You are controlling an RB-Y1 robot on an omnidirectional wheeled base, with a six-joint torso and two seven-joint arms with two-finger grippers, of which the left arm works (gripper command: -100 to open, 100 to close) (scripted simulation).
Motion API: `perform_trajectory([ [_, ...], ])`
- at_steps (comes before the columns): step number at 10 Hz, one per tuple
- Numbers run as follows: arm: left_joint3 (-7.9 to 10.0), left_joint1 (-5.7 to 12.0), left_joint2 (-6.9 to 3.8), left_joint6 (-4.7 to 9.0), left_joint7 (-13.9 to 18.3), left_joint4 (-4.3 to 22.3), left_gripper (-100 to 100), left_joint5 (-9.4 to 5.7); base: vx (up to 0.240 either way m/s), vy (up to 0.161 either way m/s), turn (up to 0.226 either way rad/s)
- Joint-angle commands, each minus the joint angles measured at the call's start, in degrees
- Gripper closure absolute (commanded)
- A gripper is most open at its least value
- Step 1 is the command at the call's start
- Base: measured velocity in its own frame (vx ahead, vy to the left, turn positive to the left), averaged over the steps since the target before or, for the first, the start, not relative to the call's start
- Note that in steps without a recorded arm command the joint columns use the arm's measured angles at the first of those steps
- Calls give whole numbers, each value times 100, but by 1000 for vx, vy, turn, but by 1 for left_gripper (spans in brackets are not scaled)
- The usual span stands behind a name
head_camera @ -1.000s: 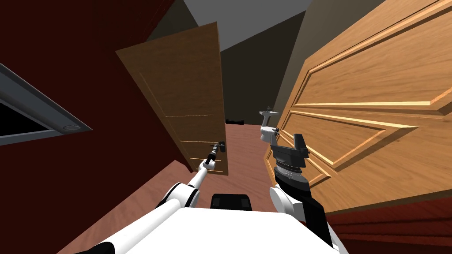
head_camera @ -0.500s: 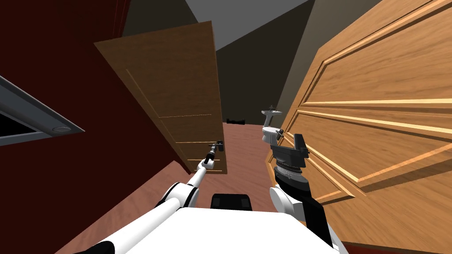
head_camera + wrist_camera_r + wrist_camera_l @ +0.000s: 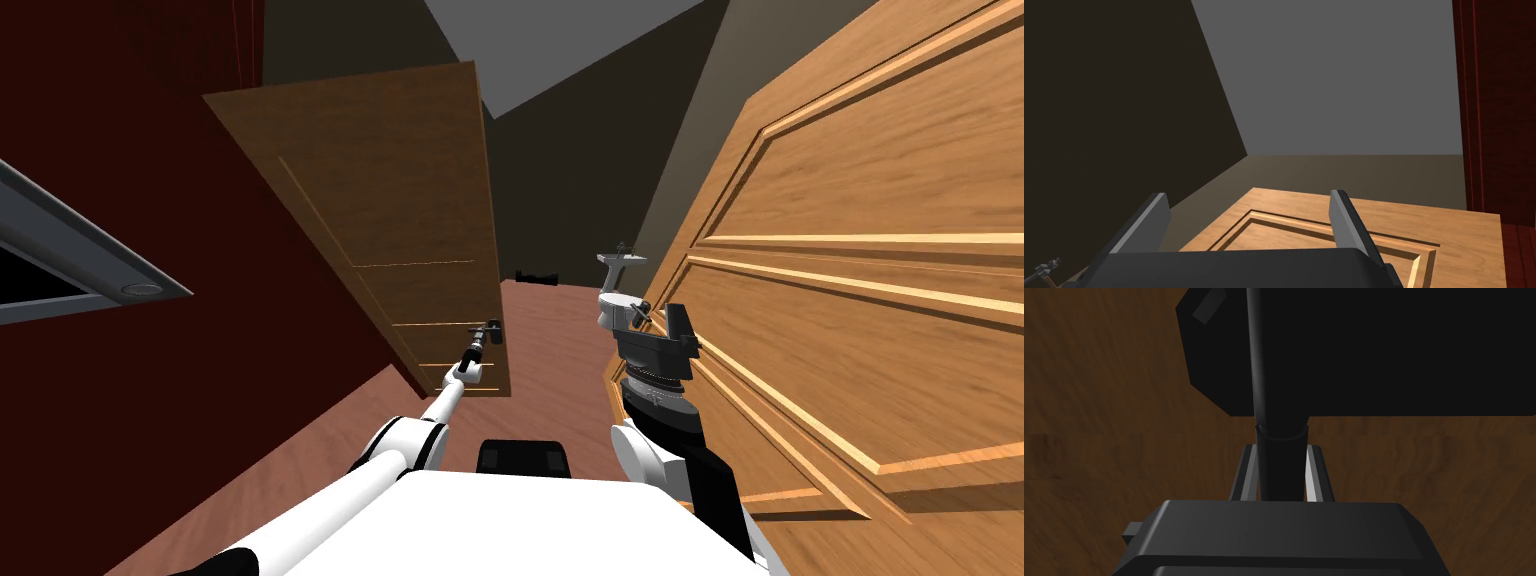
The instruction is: Push the door open
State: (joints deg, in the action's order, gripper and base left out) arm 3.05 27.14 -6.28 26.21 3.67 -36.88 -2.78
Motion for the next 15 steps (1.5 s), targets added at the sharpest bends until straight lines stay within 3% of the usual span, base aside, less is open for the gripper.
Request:
perform_trajectory([
  [1, 155, 4, -125, 22, -31, -25, 100, -46, 166, -157, 117],
  [11, 729, -26, -263, 19, -257, 23, 100, -208, 148, -123, 66],
  [13, 732, -76, -262, -44, -267, -48, 100, -207, 65, -54, 29],
  [15, 843, -73, -325, -13, -292, -17, 100, -247, 151, -61, 52],
])
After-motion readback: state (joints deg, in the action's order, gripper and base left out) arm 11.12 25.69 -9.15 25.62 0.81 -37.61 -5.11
